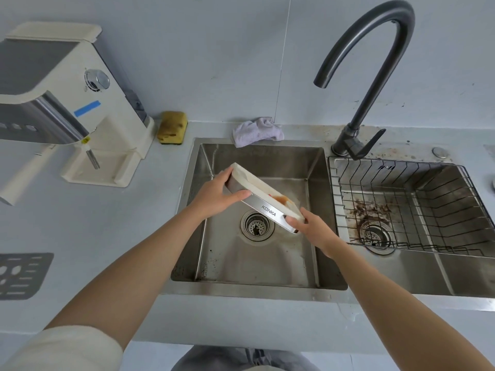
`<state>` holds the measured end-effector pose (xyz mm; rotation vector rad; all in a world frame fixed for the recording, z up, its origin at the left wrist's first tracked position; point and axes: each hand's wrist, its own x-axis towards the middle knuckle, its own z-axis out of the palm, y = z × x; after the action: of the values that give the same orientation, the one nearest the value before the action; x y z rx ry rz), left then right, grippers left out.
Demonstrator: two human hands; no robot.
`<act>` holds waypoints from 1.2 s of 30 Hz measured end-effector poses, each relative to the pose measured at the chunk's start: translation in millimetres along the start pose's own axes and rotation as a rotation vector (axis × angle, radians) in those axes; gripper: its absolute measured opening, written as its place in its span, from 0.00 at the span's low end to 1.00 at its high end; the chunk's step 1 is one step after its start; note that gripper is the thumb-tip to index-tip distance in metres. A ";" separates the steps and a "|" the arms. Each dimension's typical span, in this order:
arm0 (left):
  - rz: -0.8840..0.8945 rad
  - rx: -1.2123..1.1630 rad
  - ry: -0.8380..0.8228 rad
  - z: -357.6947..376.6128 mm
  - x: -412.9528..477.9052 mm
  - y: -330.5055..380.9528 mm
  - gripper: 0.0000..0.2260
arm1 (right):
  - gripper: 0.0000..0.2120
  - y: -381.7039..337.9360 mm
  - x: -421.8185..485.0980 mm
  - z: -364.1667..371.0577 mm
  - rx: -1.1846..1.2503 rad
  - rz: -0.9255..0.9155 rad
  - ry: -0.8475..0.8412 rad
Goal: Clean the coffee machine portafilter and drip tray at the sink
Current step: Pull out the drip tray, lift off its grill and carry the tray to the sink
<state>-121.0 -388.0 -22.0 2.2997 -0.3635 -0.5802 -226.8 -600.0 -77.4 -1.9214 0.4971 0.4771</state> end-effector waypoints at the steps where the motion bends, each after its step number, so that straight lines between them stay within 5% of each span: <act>1: 0.004 0.006 0.004 -0.5 0.2 2.4 0.34 | 0.23 0.7 -0.9 1.5 0.010 -0.008 -0.008; 4: 0.022 0.037 0.016 -2.4 2.1 9.9 0.32 | 0.17 1.3 -4.6 7.2 0.042 -0.012 -0.045; 21: -0.150 0.196 0.039 4.6 26.1 24.4 0.28 | 0.28 8.6 -3.8 44.0 0.280 0.210 -0.189; 36: -0.229 0.167 0.061 4.4 34.7 9.3 0.30 | 0.36 -9.1 3.6 37.9 0.098 0.277 -0.138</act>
<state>-94.3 -411.6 -28.6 2.5335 -0.1231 -0.6104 -222.7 -562.1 -86.6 -1.7197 0.6866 0.7451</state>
